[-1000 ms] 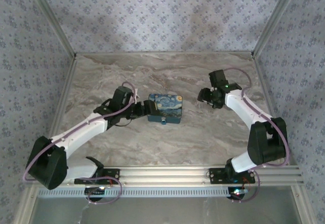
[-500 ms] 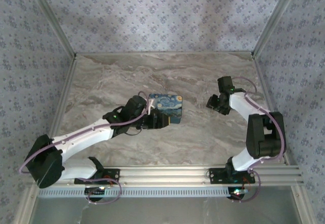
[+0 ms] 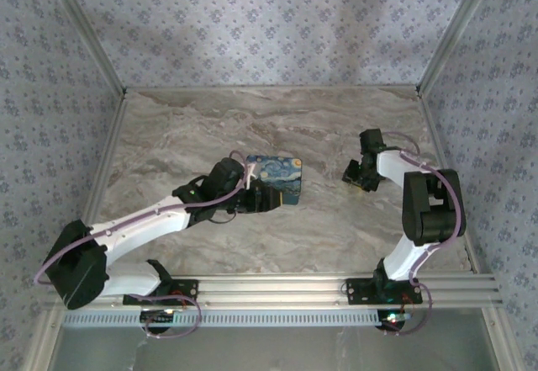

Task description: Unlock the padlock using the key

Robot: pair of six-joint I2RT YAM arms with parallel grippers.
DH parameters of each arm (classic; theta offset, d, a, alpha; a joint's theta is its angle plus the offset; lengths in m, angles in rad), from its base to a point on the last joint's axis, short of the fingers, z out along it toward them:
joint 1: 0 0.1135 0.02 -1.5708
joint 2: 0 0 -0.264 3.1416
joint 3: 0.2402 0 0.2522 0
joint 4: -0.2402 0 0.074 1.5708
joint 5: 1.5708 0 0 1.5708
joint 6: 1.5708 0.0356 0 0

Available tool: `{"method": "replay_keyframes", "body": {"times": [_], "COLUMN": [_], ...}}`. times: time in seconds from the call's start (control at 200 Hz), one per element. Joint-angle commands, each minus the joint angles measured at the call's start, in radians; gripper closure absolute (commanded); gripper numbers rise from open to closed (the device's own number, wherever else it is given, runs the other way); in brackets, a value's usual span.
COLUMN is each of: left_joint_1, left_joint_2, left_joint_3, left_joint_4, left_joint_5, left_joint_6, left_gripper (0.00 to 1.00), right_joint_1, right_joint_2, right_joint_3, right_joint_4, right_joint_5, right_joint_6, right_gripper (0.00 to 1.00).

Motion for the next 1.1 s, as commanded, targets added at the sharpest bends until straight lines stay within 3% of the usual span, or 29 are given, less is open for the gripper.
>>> {"method": "replay_keyframes", "body": {"times": [0.0, 0.125, 0.475, 0.799, 1.094], "left_joint_1": [-0.007, -0.006, -0.006, -0.007, -0.002], "left_joint_2": [0.011, 0.021, 0.028, 0.017, -0.011], "left_joint_3": [0.005, 0.005, -0.015, -0.029, -0.046], "left_joint_4": [0.024, 0.029, 0.052, 0.057, 0.045], "left_joint_5": [0.0, 0.003, 0.007, 0.001, -0.041], "left_joint_6": [-0.011, -0.011, -0.019, -0.021, -0.024], "left_gripper": [0.21, 0.21, 0.21, 0.21, 0.21], "right_joint_1": [-0.002, 0.008, 0.062, 0.073, 0.088], "right_joint_2": [0.037, 0.054, 0.06, 0.07, -0.126], "right_joint_3": [0.008, 0.009, 0.014, 0.031, 0.02], "right_joint_4": [0.027, 0.024, -0.002, -0.01, 0.005], "right_joint_5": [-0.025, -0.035, 0.007, 0.006, -0.039], "right_joint_6": [-0.004, -0.007, 0.003, 0.003, 0.028], "right_gripper": [0.61, 0.68, 0.68, 1.0, 1.0]}}
